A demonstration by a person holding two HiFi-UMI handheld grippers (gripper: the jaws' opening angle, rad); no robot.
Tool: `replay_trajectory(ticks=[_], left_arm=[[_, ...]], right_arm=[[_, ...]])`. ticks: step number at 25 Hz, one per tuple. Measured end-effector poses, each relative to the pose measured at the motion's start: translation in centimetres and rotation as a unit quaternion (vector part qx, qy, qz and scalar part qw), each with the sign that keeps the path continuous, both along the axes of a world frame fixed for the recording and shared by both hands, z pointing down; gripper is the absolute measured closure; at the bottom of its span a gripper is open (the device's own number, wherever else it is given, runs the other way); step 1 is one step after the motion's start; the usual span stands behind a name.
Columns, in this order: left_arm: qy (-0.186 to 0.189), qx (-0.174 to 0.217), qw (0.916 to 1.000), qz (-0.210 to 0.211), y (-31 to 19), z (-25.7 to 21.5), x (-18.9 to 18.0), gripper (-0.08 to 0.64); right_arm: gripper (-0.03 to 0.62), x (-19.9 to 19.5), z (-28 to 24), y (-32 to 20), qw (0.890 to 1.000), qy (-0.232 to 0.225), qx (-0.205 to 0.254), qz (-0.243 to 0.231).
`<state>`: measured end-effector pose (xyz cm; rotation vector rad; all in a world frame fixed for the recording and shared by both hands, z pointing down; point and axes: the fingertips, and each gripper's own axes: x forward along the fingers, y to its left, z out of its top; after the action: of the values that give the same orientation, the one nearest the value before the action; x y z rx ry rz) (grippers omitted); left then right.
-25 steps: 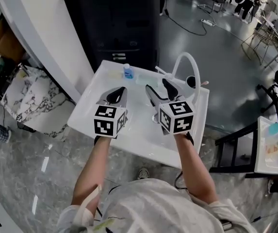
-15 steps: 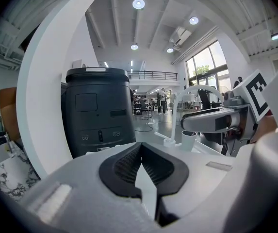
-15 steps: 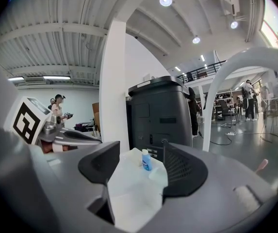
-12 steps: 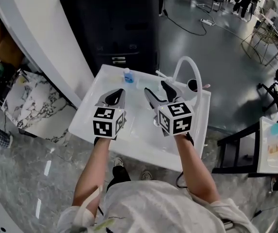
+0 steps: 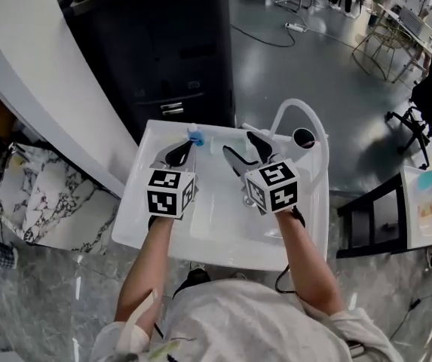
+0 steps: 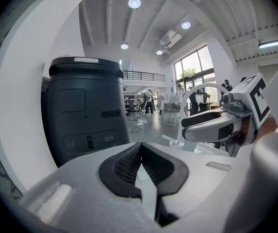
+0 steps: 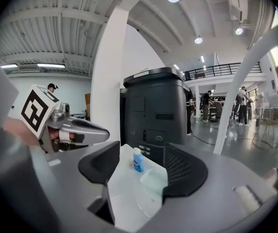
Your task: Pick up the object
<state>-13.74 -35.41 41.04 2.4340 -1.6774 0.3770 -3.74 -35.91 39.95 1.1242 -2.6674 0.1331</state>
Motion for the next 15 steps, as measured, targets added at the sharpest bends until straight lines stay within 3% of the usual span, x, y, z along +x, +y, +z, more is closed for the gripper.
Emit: replay_trajectory(ticks=[7, 15], left_arm=[[0.006, 0.000, 0.9991, 0.043, -3.3, 0.5, -1.5, 0.560], [0.010, -0.004, 0.9975, 0.070, -5.3, 1.6, -2.0, 0.560]], right_arm=[[0.331, -0.9, 1.0, -2.7, 0.999, 0.035, 0.000, 0.018], [0.327, -2.0, 2.7, -3.9, 0.994, 0.109, 0.004, -0.014]])
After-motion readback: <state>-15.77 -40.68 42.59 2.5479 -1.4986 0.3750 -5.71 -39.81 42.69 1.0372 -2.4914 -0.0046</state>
